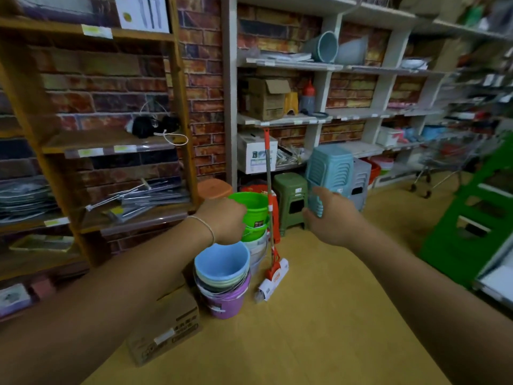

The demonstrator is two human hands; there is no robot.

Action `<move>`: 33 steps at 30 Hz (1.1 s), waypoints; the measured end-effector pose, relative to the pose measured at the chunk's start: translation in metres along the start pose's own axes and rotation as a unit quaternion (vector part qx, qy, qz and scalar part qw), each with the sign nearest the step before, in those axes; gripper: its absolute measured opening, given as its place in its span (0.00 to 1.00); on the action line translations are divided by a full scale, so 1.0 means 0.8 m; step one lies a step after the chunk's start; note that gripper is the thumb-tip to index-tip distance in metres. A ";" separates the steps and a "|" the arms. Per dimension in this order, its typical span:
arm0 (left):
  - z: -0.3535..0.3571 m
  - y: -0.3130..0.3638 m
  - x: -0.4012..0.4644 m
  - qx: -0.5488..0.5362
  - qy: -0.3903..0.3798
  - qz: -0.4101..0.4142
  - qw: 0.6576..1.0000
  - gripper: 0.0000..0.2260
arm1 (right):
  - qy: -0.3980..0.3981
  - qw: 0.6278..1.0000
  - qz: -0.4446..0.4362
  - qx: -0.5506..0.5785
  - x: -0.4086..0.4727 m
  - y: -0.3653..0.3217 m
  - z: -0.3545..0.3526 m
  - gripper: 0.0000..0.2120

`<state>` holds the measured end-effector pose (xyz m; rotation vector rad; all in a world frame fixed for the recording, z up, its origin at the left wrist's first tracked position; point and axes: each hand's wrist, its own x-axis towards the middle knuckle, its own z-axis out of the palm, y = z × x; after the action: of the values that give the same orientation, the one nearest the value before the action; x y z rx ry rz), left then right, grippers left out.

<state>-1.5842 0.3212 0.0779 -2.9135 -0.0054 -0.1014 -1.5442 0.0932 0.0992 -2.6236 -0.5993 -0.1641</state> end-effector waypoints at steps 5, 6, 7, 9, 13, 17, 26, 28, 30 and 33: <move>0.026 -0.001 0.108 -0.024 0.011 0.031 0.999 0.12 | -0.003 1.000 0.025 -0.012 0.089 0.043 0.017 0.28; 0.031 0.000 0.131 -0.030 0.013 0.033 0.999 0.12 | -0.004 1.000 0.027 -0.011 0.109 0.052 0.022 0.28; 0.036 -0.001 0.154 -0.036 0.014 0.032 0.999 0.12 | -0.004 1.000 0.029 -0.009 0.130 0.062 0.027 0.28; 0.044 -0.002 0.202 -0.050 0.013 0.027 0.998 0.12 | -0.006 1.000 0.029 -0.006 0.177 0.084 0.037 0.28; 0.045 -0.009 0.304 -0.071 0.003 0.014 0.997 0.15 | -0.019 0.999 0.030 0.003 0.282 0.126 0.043 0.31; 0.035 -0.019 0.394 -0.043 0.019 -0.015 0.999 0.15 | -0.022 1.000 0.012 0.000 0.379 0.155 0.037 0.31; 0.058 -0.056 0.540 -0.051 -0.022 -0.041 0.998 0.18 | -0.035 0.999 -0.020 0.021 0.536 0.187 0.059 0.30; 0.074 -0.068 0.574 -0.052 -0.031 -0.045 0.997 0.18 | -0.037 0.999 -0.032 0.024 0.569 0.192 0.072 0.28; 0.094 -0.079 0.611 -0.060 -0.045 -0.049 0.996 0.19 | -0.040 0.998 -0.042 0.031 0.602 0.196 0.087 0.24; 0.127 -0.102 0.671 -0.098 -0.060 -0.057 0.992 0.17 | -0.043 0.997 -0.048 0.034 0.660 0.200 0.112 0.21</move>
<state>-1.0429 0.4211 0.0344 -3.1106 -0.1943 0.0595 -0.9982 0.2071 0.0658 -2.5475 -0.7474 -0.0599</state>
